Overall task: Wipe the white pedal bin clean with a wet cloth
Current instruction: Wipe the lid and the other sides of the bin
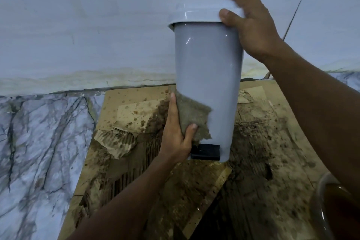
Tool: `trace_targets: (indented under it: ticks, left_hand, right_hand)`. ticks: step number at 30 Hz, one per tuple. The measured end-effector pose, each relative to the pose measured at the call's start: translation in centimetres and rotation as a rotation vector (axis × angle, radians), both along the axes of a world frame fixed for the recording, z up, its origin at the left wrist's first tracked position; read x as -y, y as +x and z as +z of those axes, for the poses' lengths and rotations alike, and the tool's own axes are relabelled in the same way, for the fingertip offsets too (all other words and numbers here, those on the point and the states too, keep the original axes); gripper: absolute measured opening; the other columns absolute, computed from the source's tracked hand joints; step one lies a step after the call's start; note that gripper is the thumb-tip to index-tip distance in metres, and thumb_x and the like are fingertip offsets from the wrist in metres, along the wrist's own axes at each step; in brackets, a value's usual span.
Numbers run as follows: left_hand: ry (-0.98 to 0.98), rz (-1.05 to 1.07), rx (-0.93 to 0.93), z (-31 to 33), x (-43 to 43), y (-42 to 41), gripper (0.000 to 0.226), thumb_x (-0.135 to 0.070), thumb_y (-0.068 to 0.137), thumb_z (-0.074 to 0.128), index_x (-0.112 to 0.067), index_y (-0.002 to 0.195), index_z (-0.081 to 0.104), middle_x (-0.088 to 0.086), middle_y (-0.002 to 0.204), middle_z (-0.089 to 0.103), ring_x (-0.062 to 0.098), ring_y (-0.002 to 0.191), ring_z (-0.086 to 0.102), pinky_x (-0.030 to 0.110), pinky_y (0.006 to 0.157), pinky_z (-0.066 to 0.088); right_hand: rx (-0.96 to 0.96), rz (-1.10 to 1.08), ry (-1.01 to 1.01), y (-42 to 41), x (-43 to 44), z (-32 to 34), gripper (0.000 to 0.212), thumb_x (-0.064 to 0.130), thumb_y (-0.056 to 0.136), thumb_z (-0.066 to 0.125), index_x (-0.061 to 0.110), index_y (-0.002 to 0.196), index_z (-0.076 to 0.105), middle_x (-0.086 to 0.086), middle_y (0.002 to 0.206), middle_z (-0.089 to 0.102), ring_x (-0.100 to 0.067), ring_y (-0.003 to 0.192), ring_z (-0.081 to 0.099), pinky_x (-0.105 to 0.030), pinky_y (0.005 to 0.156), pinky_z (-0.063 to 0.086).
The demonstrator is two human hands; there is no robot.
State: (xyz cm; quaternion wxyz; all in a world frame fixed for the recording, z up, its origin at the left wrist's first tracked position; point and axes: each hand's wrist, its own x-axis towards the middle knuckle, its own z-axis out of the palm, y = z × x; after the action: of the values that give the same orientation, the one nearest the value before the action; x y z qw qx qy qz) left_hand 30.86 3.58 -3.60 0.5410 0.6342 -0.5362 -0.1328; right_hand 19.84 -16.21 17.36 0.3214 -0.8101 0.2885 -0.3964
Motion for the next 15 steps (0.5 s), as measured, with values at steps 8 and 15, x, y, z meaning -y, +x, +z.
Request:
trace_targets:
  ticks: [8, 15]
  left_hand:
    - [-0.014, 0.025, -0.099, 1.2, 0.9, -0.4, 0.096, -0.069, 0.095, 0.044, -0.028, 0.162, -0.011, 0.008, 0.153, 0.047, 0.016, 0.121, 0.064, 0.040, 0.095, 0.059]
    - [-0.068, 0.428, 0.487, 12.2, 8.5, -0.8, 0.087, -0.055, 0.101, 0.046, -0.004, 0.162, 0.008, 0.026, 0.168, -0.001, 0.040, 0.157, 0.007, 0.057, 0.121, 0.028]
  right_hand:
    - [0.035, 0.007, 0.027, 0.3, 0.3, -0.1, 0.032, 0.033, 0.090, 0.059, 0.031, 0.123, 0.061, 0.006, 0.118, 0.051, 0.013, 0.102, 0.048, -0.002, 0.084, 0.036]
    - [0.022, 0.008, 0.012, 0.6, 0.1, 0.1, 0.033, 0.038, 0.087, 0.058, 0.032, 0.120, 0.061, 0.005, 0.117, 0.050, -0.003, 0.110, 0.050, -0.016, 0.097, 0.038]
